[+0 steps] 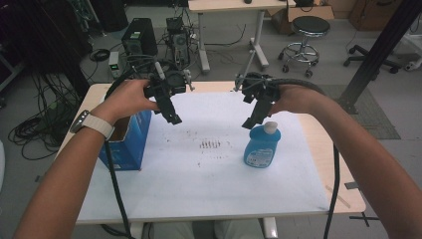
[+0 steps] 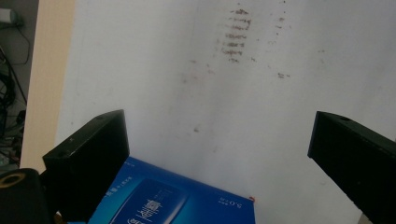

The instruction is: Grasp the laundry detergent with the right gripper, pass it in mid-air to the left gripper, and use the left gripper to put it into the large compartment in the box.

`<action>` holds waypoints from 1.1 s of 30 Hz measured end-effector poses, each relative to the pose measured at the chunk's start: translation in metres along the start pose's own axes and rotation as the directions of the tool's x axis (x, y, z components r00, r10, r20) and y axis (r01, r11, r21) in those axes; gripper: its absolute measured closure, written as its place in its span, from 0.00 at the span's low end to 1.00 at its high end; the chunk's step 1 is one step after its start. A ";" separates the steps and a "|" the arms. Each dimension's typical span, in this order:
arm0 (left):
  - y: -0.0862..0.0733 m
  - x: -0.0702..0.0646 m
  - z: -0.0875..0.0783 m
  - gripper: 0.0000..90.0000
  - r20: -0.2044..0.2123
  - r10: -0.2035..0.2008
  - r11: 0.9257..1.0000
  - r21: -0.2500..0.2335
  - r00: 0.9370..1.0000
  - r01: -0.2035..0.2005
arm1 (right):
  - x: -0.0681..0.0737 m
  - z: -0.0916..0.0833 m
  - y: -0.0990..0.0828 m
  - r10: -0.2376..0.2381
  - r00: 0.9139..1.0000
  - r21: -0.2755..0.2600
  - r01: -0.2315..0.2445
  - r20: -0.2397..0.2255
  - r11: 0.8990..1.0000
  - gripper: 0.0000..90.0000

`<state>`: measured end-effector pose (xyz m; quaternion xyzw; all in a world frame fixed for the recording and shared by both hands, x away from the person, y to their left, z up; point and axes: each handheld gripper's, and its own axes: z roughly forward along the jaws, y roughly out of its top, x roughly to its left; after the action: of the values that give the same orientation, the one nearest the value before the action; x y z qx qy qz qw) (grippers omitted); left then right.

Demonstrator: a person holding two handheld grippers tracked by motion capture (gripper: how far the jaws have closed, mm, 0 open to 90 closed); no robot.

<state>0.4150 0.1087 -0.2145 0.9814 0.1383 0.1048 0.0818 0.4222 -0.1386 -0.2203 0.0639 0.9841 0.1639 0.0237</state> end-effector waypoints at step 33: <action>0.000 -0.008 -0.005 0.07 0.000 -0.006 1.000 -0.011 1.000 0.006 | 0.005 -0.033 -0.042 0.041 0.999 -0.081 -0.042 -0.017 0.996 0.06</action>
<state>0.4062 0.1067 -0.2107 0.9805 0.1409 0.1051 0.0875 0.4098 -0.1878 -0.2025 0.0821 0.9752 0.2049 0.0154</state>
